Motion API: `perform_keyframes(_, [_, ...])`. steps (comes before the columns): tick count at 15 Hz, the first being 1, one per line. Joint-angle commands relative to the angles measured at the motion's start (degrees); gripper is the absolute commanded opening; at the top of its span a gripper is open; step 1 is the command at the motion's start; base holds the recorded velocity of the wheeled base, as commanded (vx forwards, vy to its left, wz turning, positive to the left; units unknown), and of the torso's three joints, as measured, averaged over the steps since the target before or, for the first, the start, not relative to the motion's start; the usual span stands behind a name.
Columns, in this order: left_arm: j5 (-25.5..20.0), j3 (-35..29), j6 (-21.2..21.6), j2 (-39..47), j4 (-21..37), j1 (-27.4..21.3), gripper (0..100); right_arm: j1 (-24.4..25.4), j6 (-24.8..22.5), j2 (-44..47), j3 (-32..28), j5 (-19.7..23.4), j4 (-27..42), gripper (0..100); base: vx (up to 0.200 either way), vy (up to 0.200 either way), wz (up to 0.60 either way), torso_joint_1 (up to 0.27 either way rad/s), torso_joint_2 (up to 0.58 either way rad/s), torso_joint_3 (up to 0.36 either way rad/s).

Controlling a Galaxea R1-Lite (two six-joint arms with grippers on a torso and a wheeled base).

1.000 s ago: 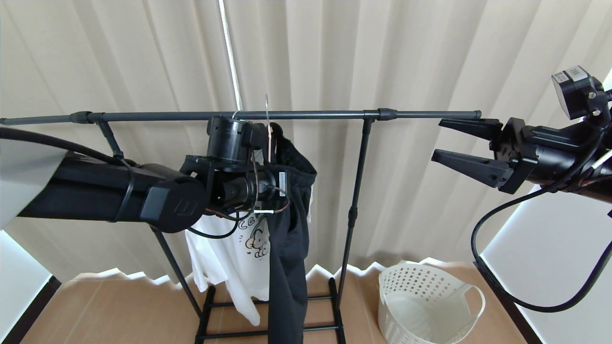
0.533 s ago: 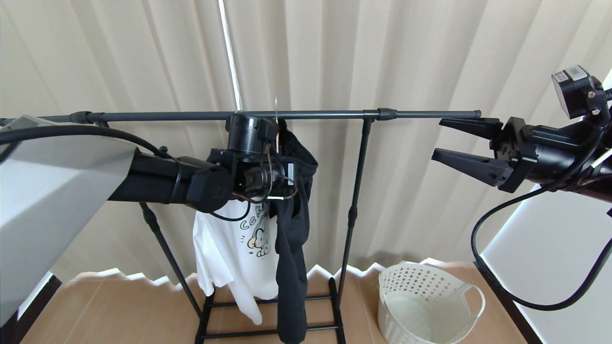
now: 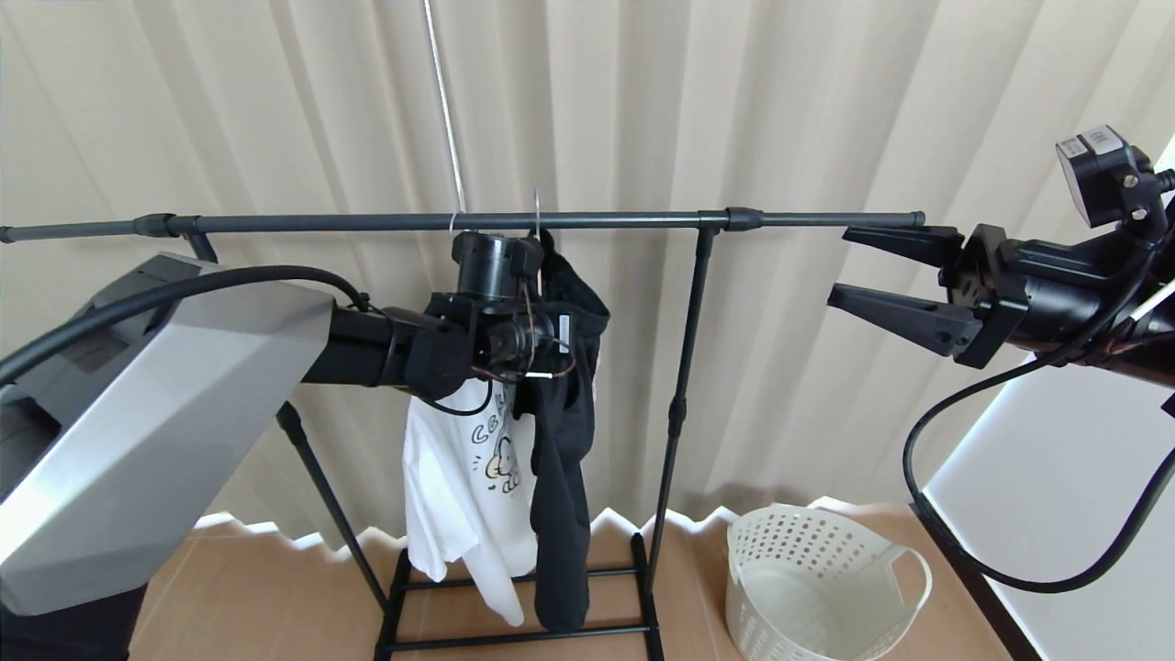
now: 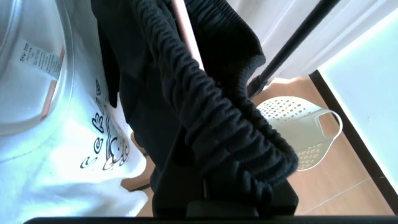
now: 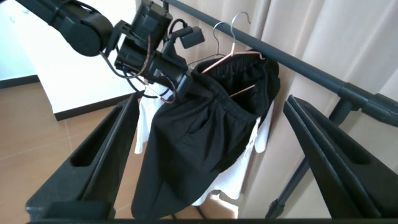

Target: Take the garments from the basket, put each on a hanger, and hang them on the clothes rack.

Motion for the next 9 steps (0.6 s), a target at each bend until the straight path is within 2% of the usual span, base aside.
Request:
perform_keyframes(1, [-0.19, -1.93, -0.04, 2.81, -0.06, 0.24, 0, 0.02, -0.02, 0.54, -0.07, 0.03, -0.03, 100, 0.0, 0.0, 0.0, 0.0, 0.0, 0.0])
perform_keyframes(9, [-0.98, -5.36, 0.05, 5.01, 0.03, 1.38, 0, 0.02, -0.11, 1.41, -0.34, 0.03, -0.03, 100, 0.0, 0.0, 0.0, 0.0, 0.0, 0.0])
